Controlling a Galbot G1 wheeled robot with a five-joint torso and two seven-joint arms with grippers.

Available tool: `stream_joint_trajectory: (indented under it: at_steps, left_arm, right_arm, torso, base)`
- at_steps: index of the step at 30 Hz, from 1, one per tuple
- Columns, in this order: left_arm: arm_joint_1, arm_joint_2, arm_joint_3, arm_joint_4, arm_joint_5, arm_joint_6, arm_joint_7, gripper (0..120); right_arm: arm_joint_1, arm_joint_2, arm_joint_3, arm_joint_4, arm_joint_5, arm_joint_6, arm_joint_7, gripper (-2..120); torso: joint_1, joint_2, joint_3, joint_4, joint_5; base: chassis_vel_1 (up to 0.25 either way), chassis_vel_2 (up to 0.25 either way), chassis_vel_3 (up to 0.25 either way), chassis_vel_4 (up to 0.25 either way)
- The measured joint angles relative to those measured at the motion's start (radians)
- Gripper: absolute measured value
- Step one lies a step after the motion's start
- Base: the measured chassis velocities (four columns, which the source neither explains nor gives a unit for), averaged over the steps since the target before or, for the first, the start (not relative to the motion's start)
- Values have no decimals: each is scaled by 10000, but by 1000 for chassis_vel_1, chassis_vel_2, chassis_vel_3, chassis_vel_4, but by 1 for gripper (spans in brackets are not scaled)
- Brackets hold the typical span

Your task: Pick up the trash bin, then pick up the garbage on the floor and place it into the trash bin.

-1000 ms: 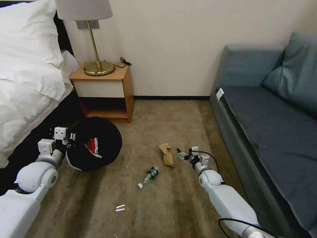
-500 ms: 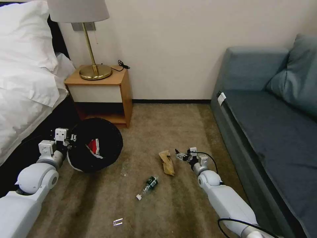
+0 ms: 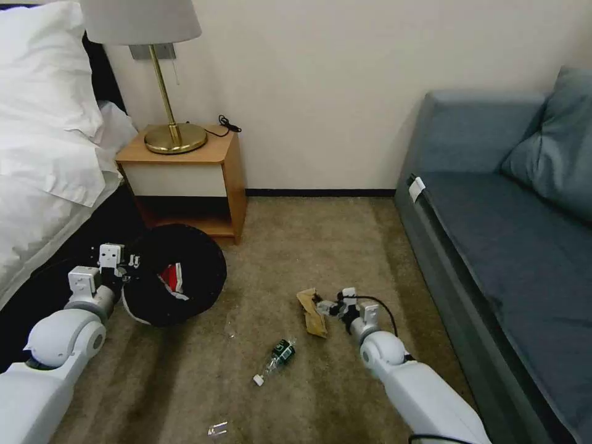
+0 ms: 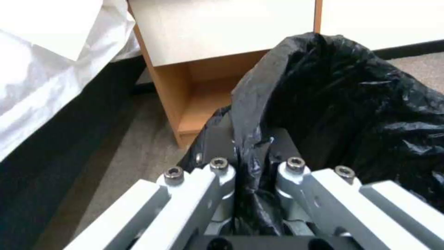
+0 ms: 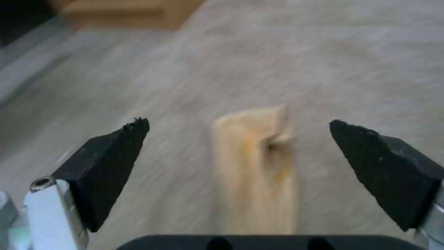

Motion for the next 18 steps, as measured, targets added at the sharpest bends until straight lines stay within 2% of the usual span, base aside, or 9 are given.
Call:
stream_joint_trajectory:
  at_steps: [6, 8, 9, 11, 13, 15, 16, 18]
  left_arm:
    - [6, 5, -1, -95, 18, 13, -46, 6]
    - [66, -9, -7, -223, 25, 43, -78, 6]
    - [66, -9, -7, -223, 25, 43, -78, 6]
    - [229, -163, -99, -342, 115, 48, -83, 6]
    - [312, -234, -144, -389, 154, 48, -77, 6]
    - [617, -480, -313, -501, 323, 18, 10, 6]
    - [617, -480, -313, -501, 323, 18, 10, 6]
    - [819, -680, -459, -535, 462, -43, 115, 6]
  right_arm:
    - [-93, -692, -1194, 1041, 111, -349, -32, 100]
    - [12, -1231, -1705, 1175, -109, -238, -858, 100]
    - [12, -1231, -1705, 1175, -109, -238, -858, 100]
    - [92, -1719, -1986, 1171, -365, -8, -2044, 100]
    - [121, -1856, -2080, 1161, -425, 82, -2312, 100]
    - [318, -2200, -2405, 1034, -836, 363, -3116, 100]
    - [318, -2200, -2405, 1034, -836, 363, -3116, 100]
    - [691, -2351, -2723, 797, -1433, 701, -3923, 100]
  torso:
    - [0, 0, 0, 1, 1]
    - [0, 0, 0, 0, 2]
    - [0, 0, 0, 0, 2]
    - [0, 0, 0, -3, 0]
    - [0, 0, 0, -3, 0]
    - [0, 0, 0, -2, -1]
    - [0, 0, 0, -2, -1]
    - [0, -1, 1, 0, 0]
  base:
    - [0, 0, 0, 0]
    - [0, 0, 0, 0]
    - [0, 0, 0, 0]
    - [0, 0, 0, 0]
    - [0, 0, 0, 0]
    - [0, 0, 0, 0]
    - [0, 0, 0, 0]
    - [0, 0, 0, 0]
